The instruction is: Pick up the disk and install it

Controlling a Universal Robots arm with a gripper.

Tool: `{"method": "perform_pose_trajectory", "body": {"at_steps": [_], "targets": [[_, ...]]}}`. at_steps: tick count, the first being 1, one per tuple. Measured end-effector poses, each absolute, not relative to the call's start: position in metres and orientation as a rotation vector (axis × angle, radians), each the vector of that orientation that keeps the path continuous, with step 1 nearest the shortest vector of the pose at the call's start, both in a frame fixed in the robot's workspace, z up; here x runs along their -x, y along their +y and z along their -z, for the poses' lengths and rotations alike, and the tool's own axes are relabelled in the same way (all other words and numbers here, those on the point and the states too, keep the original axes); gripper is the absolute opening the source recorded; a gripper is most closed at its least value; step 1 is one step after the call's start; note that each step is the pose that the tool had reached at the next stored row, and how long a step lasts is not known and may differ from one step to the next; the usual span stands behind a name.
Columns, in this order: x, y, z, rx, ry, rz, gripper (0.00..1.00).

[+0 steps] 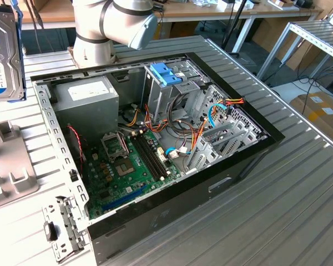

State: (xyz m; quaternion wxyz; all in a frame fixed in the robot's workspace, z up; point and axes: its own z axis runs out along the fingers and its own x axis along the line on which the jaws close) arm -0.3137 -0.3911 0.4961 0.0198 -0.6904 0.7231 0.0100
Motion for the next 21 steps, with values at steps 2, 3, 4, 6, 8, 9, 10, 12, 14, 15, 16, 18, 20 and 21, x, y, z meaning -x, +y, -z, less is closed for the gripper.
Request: {"method": "perform_pose_trajectory", "body": {"at_steps": [2, 3, 4, 6, 8, 9, 10, 12, 14, 15, 16, 18, 20, 21], "targets": [[0.313, -0.392, -0.496, 2.142, 2.243, -0.031, 0.37], [0.312, -0.393, -0.496, 2.142, 2.243, -0.031, 0.37], [0.312, -0.393, -0.496, 2.142, 2.243, -0.031, 0.37], [0.310, -0.395, -0.496, 2.142, 2.243, -0.031, 0.37], [0.309, -0.396, -0.496, 2.142, 2.243, -0.031, 0.37], [0.308, -0.397, -0.496, 2.142, 2.243, -0.031, 0.37], [0.308, -0.397, -0.496, 2.142, 2.243, -0.031, 0.37], [0.307, -0.398, -0.496, 2.142, 2.243, -0.031, 0.37], [0.305, -0.399, -0.496, 2.142, 2.243, -0.031, 0.37], [0.305, -0.400, -0.496, 2.142, 2.243, -0.031, 0.37], [0.304, -0.400, -0.496, 2.142, 2.243, -0.031, 0.37], [0.303, -0.401, -0.496, 2.142, 2.243, -0.031, 0.37], [0.302, -0.402, -0.496, 2.142, 2.243, -0.031, 0.37], [0.302, -0.403, -0.496, 2.142, 2.243, -0.031, 0.37]]}}
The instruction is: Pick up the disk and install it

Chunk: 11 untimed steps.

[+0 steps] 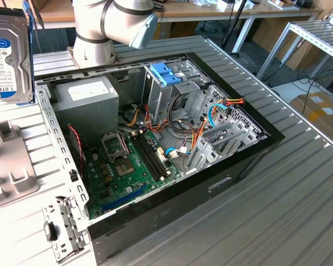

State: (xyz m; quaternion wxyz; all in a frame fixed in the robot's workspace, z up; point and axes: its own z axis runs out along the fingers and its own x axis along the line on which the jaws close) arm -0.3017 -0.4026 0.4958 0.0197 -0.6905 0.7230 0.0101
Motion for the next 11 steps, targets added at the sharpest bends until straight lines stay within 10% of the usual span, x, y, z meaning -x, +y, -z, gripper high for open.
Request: {"method": "perform_pose_trajectory", "body": {"at_steps": [11], "targets": [[0.2927, -0.4097, -0.4957, 2.143, 2.244, -0.032, 0.37]]}}
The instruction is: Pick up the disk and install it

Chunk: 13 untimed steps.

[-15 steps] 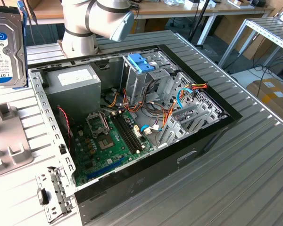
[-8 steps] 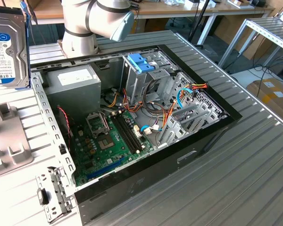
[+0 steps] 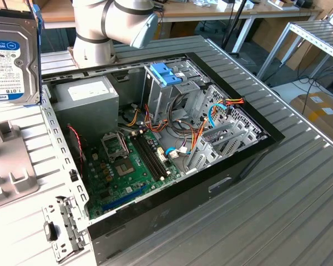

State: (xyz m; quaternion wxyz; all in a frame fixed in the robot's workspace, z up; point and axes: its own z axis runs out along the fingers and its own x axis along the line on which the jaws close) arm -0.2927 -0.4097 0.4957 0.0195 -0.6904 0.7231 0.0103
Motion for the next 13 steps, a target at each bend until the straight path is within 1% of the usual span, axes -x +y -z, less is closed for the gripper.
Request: {"method": "perform_pose_trajectory", "body": {"at_steps": [13], "targets": [[0.2829, -0.4153, -0.4955, 2.143, 2.244, -0.033, 0.37]]}}
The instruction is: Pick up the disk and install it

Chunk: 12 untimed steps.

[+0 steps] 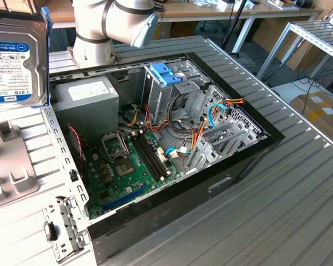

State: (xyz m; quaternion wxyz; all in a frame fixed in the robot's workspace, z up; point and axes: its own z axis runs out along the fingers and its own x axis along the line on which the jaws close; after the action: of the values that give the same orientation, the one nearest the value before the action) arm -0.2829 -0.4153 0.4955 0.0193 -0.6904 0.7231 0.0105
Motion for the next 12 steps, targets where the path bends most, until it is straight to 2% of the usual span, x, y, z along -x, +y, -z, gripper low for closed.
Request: {"method": "perform_pose_trajectory", "body": {"at_steps": [12], "targets": [[0.2720, -0.4204, -0.4953, 2.143, 2.244, -0.033, 0.37]]}}
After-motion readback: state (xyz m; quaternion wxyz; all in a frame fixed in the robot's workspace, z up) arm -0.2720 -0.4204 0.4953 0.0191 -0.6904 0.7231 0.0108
